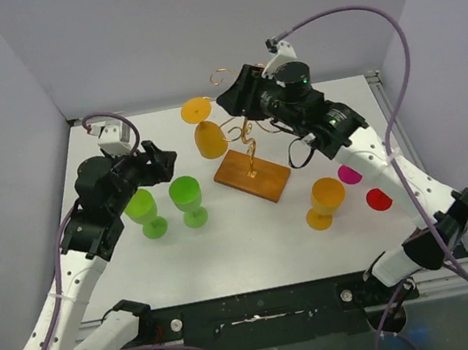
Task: Place the wine glass upside down on the wine glass rack
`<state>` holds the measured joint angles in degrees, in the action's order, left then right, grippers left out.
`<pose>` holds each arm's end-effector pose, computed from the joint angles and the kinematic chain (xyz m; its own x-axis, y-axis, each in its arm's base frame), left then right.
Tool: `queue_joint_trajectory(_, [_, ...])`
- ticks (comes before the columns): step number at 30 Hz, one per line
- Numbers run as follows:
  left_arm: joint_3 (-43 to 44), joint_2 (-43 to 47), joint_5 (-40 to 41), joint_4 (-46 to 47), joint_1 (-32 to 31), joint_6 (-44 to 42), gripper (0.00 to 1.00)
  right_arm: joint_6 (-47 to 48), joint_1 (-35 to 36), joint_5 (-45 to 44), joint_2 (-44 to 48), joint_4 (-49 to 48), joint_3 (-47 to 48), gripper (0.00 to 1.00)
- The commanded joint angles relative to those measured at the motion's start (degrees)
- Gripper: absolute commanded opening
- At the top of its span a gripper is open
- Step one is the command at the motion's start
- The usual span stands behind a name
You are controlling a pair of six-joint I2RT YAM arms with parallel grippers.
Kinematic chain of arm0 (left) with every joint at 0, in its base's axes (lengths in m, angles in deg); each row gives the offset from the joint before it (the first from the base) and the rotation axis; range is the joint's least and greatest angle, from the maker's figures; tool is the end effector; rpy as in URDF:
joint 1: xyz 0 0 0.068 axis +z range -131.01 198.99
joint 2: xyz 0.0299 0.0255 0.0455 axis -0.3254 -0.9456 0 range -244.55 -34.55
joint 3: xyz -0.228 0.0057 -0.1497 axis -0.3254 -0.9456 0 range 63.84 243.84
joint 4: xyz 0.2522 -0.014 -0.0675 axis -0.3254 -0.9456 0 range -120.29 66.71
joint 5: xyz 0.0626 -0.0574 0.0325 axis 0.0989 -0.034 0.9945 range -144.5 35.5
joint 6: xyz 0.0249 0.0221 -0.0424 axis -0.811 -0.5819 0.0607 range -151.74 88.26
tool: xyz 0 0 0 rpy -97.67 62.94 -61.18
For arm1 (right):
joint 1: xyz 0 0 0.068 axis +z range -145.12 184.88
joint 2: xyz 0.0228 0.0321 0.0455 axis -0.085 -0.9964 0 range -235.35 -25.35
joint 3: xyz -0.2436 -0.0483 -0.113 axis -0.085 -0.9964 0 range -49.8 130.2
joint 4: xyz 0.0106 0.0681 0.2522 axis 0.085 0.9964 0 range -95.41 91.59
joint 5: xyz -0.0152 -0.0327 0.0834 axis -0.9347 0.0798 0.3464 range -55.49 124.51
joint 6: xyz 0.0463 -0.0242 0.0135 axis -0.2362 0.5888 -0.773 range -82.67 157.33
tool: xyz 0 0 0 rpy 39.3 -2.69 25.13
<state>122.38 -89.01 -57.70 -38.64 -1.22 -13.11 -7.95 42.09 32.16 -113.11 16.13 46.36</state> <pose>0.2002 -0.0759 0.3842 -0.3004 -0.2294 -0.9258 0.3169 0.8915 -0.3237 0.2796 0.2105 0.4475 -0.5341 0.4858 -0.6919 -0.2741 0.6747 0.6853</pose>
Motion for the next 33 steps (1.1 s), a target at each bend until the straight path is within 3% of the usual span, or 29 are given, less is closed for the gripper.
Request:
queue_joint_trajectory(1, [0.64, 3.07, 0.64, 3.56, -2.24, -1.64, 0.70, 6.66, 0.32, -0.66, 11.25, 1.04, -2.59, 0.52])
queue_joint_trajectory(11, [2.48, 4.07, 2.67, 0.17, -9.21, -6.40, 0.73, 8.24, 0.29, -12.90, 29.27, 17.52, -15.38, 0.54])
queue_joint_trajectory(19, [1.75, 2.92, 3.81, 1.07, -13.12, -5.78, 0.73, 3.69, 0.40, -17.70, 34.22, 32.63, -21.73, 0.53])
queue_joint_trajectory(25, [0.27, 4.29, 4.94, 1.53, -13.14, -4.83, 0.73, -2.01, 0.34, -17.60, 35.27, 29.14, -32.72, 0.52])
queue_joint_trajectory(33, [-1.10, 6.80, 7.03, 2.00, -13.10, -4.58, 0.73, -2.33, 0.41, -17.70, 34.01, 27.82, -38.64, 0.48])
